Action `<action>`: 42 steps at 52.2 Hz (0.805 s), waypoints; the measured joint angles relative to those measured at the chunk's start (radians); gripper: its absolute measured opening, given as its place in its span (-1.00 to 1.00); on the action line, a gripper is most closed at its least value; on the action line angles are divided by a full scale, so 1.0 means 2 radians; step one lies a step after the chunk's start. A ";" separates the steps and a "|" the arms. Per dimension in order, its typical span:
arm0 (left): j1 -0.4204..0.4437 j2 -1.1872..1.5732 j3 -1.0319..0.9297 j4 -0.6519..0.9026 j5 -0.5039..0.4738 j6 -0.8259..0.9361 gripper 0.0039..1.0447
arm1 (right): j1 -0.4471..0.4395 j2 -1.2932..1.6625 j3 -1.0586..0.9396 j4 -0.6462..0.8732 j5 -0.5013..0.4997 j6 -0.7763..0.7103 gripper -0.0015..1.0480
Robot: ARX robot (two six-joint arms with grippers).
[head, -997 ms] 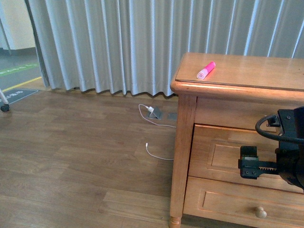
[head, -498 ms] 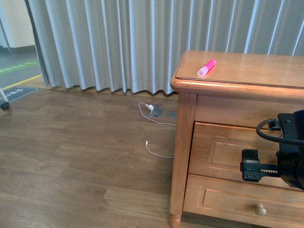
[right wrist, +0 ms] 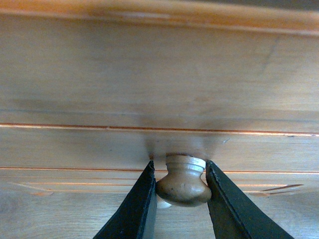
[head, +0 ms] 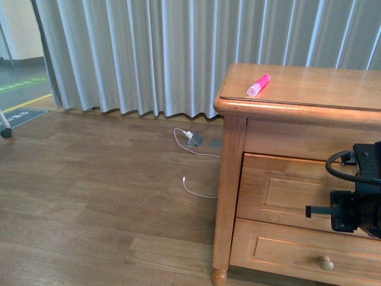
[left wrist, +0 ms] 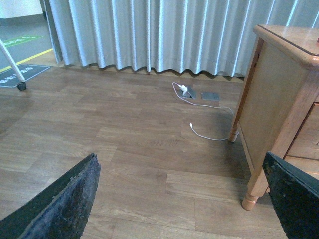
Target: Place pink marker in drawer with both arms
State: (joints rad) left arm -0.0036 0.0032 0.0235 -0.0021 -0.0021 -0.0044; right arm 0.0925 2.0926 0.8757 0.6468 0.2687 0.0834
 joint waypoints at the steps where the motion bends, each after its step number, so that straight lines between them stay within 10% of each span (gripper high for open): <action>1: 0.000 0.000 0.000 0.000 0.000 0.000 0.89 | 0.000 0.000 0.000 0.000 0.000 0.000 -0.54; 42: 0.000 0.000 0.000 0.000 0.000 0.000 0.89 | 0.010 -0.149 -0.182 -0.019 -0.055 0.004 -0.56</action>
State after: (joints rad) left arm -0.0036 0.0032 0.0235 -0.0021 -0.0017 -0.0044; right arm 0.1116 1.7943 0.5121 0.6094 0.1596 0.0914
